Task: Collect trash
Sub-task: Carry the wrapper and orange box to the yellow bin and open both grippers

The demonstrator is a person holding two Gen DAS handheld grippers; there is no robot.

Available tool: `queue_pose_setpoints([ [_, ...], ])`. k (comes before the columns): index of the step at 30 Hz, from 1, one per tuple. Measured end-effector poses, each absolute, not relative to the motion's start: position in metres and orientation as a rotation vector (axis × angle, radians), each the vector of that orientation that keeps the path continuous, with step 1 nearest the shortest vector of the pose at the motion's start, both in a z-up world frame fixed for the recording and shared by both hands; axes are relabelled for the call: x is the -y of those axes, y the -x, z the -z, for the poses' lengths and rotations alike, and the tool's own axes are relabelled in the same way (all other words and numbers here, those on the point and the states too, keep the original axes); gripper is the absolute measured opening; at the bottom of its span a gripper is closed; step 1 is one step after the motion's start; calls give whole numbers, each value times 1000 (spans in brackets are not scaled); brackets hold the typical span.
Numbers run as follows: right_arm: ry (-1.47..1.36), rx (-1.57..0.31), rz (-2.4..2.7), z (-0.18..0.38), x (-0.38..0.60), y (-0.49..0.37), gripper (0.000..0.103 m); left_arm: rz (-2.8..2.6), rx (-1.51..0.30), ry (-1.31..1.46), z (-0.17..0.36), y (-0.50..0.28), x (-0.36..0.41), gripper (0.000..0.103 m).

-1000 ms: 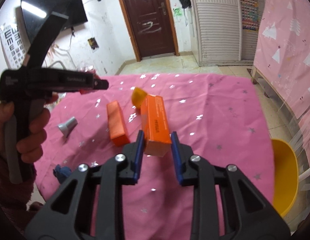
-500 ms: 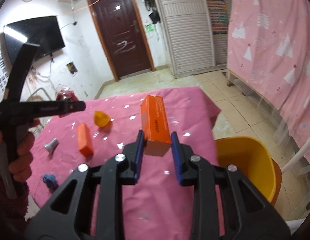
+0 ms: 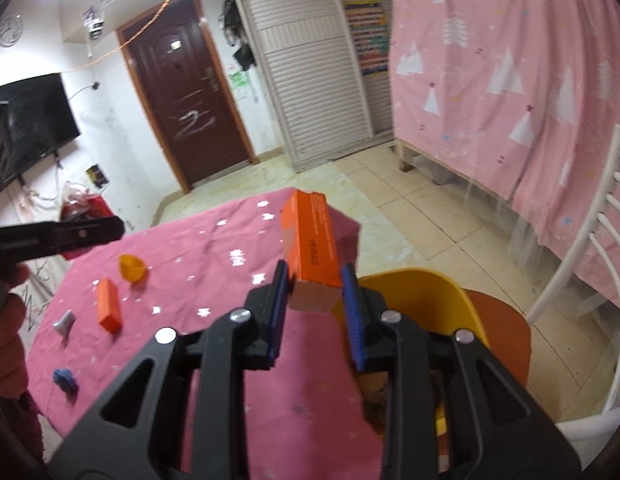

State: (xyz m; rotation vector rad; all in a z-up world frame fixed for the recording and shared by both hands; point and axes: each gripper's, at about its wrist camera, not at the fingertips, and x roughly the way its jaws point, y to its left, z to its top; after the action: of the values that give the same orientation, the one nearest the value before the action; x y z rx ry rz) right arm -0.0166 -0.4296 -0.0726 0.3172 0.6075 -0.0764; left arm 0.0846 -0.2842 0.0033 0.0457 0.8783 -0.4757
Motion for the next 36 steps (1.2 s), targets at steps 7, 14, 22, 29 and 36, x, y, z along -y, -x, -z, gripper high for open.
queue_pose_setpoints([
  [7, -330, -636, 150, 91, 456, 23, 26, 623, -889, -46, 2, -74, 333, 23],
  [14, -386, -670, 164, 110, 478, 19, 28, 686, -919, -65, 17, -79, 375, 23],
  [22, -443, -716, 214, 133, 501, 15, 33, 748, -937, -91, 30, -79, 421, 23],
  [29, -486, -682, 239, 129, 518, 25, 37, 752, -950, -109, 32, -77, 438, 56],
  [36, -505, -656, 239, 126, 523, 31, 38, 727, -950, -98, 31, -79, 433, 66],
])
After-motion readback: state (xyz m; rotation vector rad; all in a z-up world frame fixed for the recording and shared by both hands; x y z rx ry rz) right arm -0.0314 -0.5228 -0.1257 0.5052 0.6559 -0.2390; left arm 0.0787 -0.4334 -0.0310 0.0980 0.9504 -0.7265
